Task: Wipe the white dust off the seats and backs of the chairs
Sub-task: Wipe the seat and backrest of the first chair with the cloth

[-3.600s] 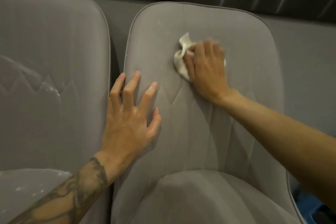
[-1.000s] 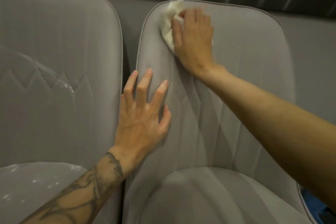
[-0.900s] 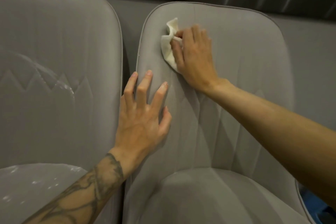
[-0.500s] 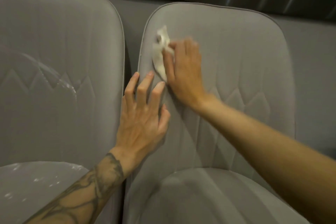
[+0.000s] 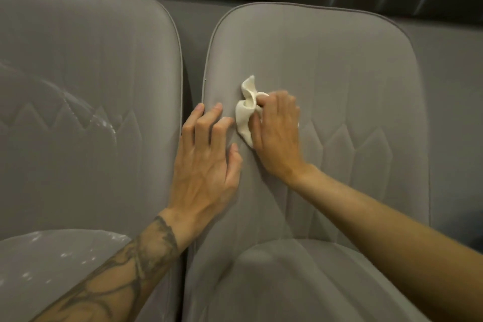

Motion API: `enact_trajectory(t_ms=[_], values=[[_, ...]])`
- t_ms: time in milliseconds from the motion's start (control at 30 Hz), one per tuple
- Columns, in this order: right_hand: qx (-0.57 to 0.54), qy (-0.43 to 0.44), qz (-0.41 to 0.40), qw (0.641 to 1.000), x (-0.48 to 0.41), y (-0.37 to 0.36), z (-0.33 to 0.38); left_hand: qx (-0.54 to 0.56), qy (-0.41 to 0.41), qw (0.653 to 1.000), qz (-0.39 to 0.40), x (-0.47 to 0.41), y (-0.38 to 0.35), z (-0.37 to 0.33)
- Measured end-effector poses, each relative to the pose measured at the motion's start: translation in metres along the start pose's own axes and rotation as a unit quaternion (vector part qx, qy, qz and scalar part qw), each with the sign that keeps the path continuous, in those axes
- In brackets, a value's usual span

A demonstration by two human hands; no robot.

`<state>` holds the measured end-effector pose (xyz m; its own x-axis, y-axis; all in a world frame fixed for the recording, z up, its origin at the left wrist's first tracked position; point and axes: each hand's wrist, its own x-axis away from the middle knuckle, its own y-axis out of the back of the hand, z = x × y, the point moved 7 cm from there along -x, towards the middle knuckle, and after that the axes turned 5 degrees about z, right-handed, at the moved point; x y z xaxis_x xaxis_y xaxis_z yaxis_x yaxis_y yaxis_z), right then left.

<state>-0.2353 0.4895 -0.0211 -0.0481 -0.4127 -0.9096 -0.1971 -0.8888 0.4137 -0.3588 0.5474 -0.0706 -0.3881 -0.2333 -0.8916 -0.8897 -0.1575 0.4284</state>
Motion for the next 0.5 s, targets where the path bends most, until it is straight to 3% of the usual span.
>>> enact_trajectory(t_ms=[67,233,300,400,500], values=[[0.025,0.015,-0.004,1.000,-0.023,0.005,-0.007,-0.012,-0.015,1.000,0.014,-0.001,0.004,0.005],[0.035,-0.105,-0.096,0.989,-0.076,0.013,-0.019,-0.053,-0.036,0.998,0.008,0.000,0.006,0.013],[0.004,-0.065,-0.085,0.994,-0.038,0.005,-0.003,-0.050,-0.009,0.999,-0.011,0.001,0.007,0.017],[-0.058,0.020,0.012,0.998,0.044,-0.009,0.017,-0.049,0.025,0.998,-0.028,0.005,0.009,0.023],[-0.027,0.099,0.048,0.994,0.039,-0.009,0.016,-0.061,0.029,0.997,-0.026,0.005,0.008,0.024]])
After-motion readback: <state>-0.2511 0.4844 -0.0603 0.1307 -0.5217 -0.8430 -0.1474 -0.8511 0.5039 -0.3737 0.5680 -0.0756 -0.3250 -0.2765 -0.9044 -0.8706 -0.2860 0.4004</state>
